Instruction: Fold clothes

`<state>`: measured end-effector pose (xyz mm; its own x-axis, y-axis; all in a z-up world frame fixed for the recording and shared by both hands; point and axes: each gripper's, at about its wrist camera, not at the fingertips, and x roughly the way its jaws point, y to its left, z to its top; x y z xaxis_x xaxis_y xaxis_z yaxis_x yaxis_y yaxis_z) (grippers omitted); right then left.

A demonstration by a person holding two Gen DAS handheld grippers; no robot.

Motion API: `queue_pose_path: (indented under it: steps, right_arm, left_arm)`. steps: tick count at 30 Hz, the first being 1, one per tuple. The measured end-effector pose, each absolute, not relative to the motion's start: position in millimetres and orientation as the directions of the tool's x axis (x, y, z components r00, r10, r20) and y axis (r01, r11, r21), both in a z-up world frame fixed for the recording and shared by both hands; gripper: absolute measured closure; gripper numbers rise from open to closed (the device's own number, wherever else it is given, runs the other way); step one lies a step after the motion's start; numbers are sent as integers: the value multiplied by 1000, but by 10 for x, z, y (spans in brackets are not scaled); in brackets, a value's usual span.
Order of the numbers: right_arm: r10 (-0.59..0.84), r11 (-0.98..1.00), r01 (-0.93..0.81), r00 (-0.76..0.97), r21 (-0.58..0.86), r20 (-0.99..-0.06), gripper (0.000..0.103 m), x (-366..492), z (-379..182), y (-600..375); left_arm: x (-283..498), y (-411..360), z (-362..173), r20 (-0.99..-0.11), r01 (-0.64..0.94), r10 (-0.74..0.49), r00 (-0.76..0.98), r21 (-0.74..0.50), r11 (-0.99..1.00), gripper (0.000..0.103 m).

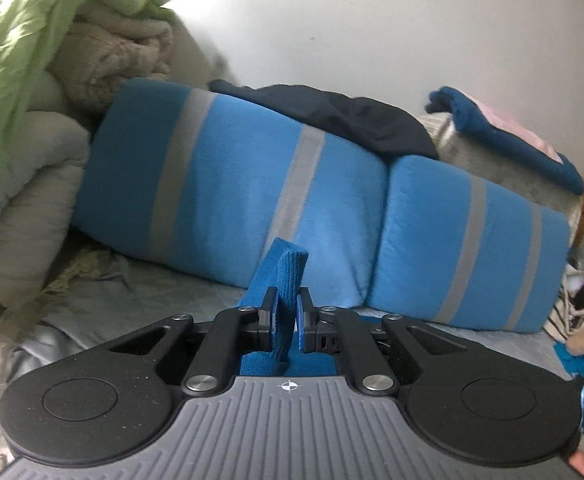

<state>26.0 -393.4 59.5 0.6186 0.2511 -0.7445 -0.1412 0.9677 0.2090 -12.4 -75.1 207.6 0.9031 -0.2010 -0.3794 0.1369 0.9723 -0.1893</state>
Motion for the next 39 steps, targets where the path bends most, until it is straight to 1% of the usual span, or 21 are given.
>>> queue_pose_path:
  steps: [13,20,22,23,24,25,26,27,31,35,39]
  right_arm:
    - [262,963,-121,616,240,-743,0,262,592,-3976]
    - [263,963,-118,615,244,-743,0,267,588,-3992]
    - [263,962,-114,614,246,-744,0,272,585,-3999]
    - [263,962,-112,613,247,-745,0,274,583,-4002]
    - [263,962,-110,612,249,-746,0,274,580,-4007]
    - [263,962,-108,612,250,-746,0,273,577,-4011]
    - [263,962,-106,611,252,-747,0,272,574,-4015]
    - [264,962,-107,611,252,-746,0,269,575,-4015]
    - [265,962,-113,614,250,-744,0,259,575,-4006]
    - [265,962,-123,616,242,-742,0,255,583,-3993]
    - [270,962,-146,620,230,-737,0,236,600,-3960]
  left_arm:
    - [63,-1332,2106,-394,248,-294,870,-165,955,94]
    - [172,-1704,2017,-428,312,-342,836,-142,940,93]
    - [169,-1792,1959,-437,344,-367,821,-134,929,89]
    - [160,-1828,1929,-435,369,-390,812,-136,920,75]
    - [149,-1855,1904,-432,389,-409,804,-138,911,54]
    - [132,-1869,1891,-429,400,-417,801,-135,907,43]
    - [109,-1879,1884,-426,406,-420,801,-127,905,25]
    - [87,-1889,1877,-424,413,-422,801,-119,903,23]
    - [28,-1791,1873,-445,408,-404,799,-91,908,23]
    - [-34,-1544,1847,-467,364,-352,811,-68,929,23]
    - [-98,-1228,1811,-495,309,-303,815,-70,948,23]
